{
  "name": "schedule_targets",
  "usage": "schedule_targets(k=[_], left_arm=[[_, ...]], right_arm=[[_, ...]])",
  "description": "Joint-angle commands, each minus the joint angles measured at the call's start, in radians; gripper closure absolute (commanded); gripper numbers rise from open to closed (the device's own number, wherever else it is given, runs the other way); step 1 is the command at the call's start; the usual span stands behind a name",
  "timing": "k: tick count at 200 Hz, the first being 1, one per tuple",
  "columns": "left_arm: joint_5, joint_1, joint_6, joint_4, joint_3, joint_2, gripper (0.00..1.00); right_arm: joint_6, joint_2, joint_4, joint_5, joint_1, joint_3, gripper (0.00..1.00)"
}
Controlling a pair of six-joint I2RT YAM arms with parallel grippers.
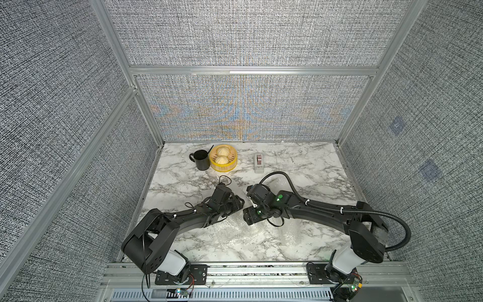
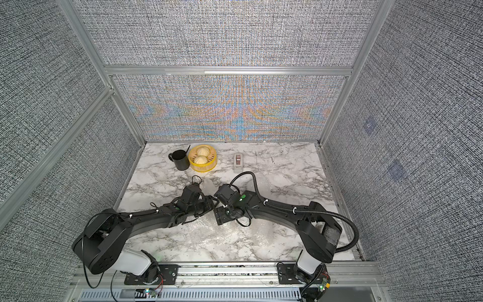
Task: Wrap vases in bubble wrap
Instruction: Wrap the vase in bubble wrap.
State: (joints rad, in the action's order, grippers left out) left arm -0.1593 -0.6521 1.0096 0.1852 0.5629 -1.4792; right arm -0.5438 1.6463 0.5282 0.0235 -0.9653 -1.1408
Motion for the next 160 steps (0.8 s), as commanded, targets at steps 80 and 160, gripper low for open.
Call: schedule_targets(k=[80, 160], left_arm=[[0.037, 0.003, -0.019, -0.223, 0.052, -0.001, 0.41], [0.02, 0.003, 0.018, -0.254, 0.034, 0.056, 0.48]], right_arm=[[0.018, 0.104, 0.002, 0.005, -0.011, -0.016, 0.49], [0.033, 0.135, 0.038, -0.09, -0.061, -0.042, 0.54]])
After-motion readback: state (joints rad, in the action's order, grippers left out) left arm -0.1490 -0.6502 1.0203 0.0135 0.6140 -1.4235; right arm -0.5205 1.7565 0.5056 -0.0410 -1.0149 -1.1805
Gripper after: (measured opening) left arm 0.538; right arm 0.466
